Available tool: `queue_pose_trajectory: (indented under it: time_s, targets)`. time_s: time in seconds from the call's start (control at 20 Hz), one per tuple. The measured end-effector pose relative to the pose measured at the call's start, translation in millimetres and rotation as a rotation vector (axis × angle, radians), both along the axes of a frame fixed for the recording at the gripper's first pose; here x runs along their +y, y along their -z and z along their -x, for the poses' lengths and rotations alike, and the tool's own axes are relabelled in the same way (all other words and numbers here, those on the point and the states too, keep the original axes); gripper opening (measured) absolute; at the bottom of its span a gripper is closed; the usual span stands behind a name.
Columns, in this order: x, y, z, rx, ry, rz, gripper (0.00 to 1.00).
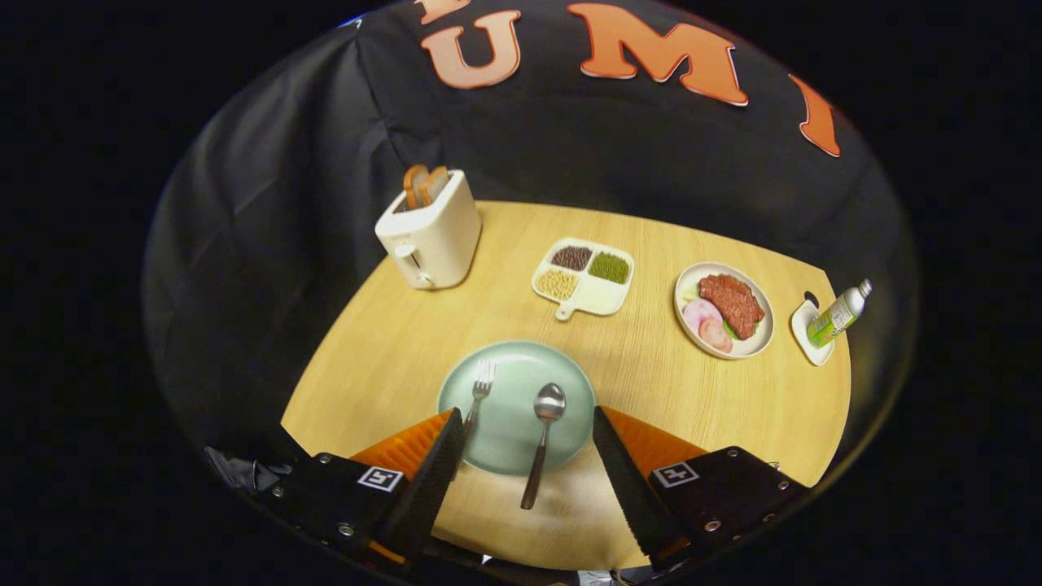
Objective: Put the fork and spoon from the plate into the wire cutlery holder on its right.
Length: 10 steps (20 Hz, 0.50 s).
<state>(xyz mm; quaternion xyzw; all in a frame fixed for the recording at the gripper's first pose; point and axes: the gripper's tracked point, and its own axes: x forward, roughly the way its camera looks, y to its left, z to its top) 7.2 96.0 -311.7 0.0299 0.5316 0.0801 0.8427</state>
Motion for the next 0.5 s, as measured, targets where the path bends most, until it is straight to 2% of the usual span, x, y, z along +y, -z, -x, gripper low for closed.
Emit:
queue_pose_trajectory:
  time_s: [0.2,0.5]
  targets:
    - [14.1,52.0,15.2,0.210,-0.012,0.001,0.88]
    - [17.3,104.3,27.4,0.380,-0.029,0.046,0.73]
